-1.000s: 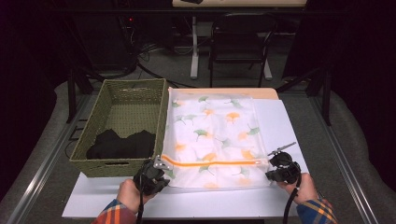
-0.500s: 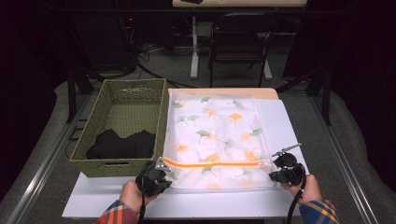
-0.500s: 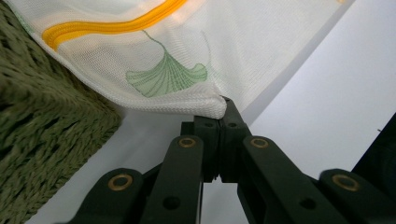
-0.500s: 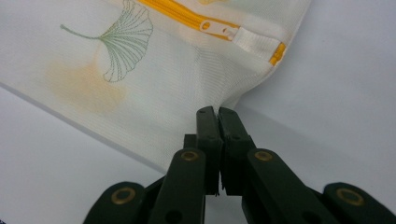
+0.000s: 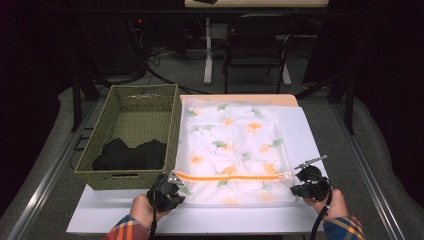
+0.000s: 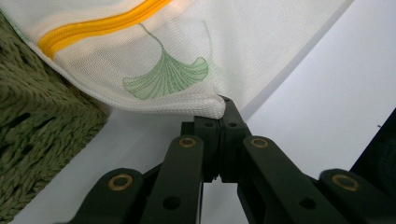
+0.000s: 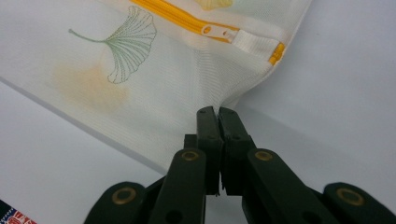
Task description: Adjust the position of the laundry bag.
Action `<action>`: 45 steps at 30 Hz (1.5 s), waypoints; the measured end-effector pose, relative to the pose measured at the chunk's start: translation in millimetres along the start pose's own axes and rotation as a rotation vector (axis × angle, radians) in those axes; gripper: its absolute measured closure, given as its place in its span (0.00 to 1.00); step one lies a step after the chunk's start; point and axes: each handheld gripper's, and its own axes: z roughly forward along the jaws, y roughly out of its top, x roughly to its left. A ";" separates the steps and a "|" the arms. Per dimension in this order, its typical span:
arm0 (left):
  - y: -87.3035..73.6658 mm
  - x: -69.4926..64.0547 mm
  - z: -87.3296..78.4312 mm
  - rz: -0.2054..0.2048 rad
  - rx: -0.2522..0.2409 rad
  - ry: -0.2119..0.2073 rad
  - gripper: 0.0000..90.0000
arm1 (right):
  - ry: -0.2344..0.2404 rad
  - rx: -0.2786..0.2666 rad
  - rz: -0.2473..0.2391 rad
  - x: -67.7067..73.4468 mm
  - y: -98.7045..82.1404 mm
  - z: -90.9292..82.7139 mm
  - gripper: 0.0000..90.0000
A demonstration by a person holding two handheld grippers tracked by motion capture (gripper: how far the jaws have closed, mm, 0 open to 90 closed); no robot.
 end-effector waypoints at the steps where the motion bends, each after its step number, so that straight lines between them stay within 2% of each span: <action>1: -0.4 0.1 0.1 0.001 0.003 0.001 1.00 | 0.000 0.000 0.000 0.0 0.0 0.0 0.99; 7: -4.6 2.9 0.1 -0.006 0.013 -0.017 0.98 | 0.003 0.002 -0.006 -0.8 -3.6 0.0 0.99; 8: -5.0 3.7 -1.1 -0.005 0.019 -0.024 0.89 | 0.003 0.006 -0.005 -1.8 -3.1 1.5 0.96; 9: -5.8 4.5 -2.7 0.003 0.018 -0.032 0.84 | 0.006 0.003 -0.009 -2.6 -2.9 2.1 0.91; 10: -6.7 4.3 -4.1 0.002 0.014 -0.031 0.84 | 0.006 0.003 -0.009 -2.6 -2.9 2.1 0.91; 14: -9.6 4.8 -11.5 -0.005 0.016 -0.034 0.59 | 0.022 -0.005 0.005 -6.4 -3.4 2.3 0.69; 17: -11.0 5.1 -17.1 -0.005 0.005 -0.024 0.47 | 0.029 -0.013 0.017 -8.2 -2.9 1.8 0.57; 19: -11.2 5.2 -21.5 -0.004 -0.004 -0.016 0.46 | 0.024 -0.018 0.021 -10.3 -2.3 2.1 0.52; 26: -3.3 7.4 -28.5 0.005 -0.018 0.009 0.47 | 0.010 -0.035 0.046 -13.1 4.4 5.2 0.50; 32: 0.6 10.3 -18.8 -0.002 0.004 0.018 0.56 | -0.019 -0.015 0.063 -12.7 15.3 15.2 0.54; 33: 0.1 10.9 -17.5 -0.013 0.007 0.018 0.57 | -0.025 -0.018 0.054 -13.5 16.7 17.3 0.55; 36: -2.0 12.3 -14.0 -0.023 0.019 0.011 0.61 | -0.053 0.000 0.068 -13.2 20.5 22.1 0.59; 43: -7.1 14.2 -8.2 -0.030 0.035 -0.011 0.63 | -0.062 0.011 0.065 -13.2 20.3 24.3 0.64; 45: -8.1 14.2 -5.9 -0.032 0.039 -0.019 0.68 | -0.072 0.012 0.064 -13.0 19.2 24.7 0.65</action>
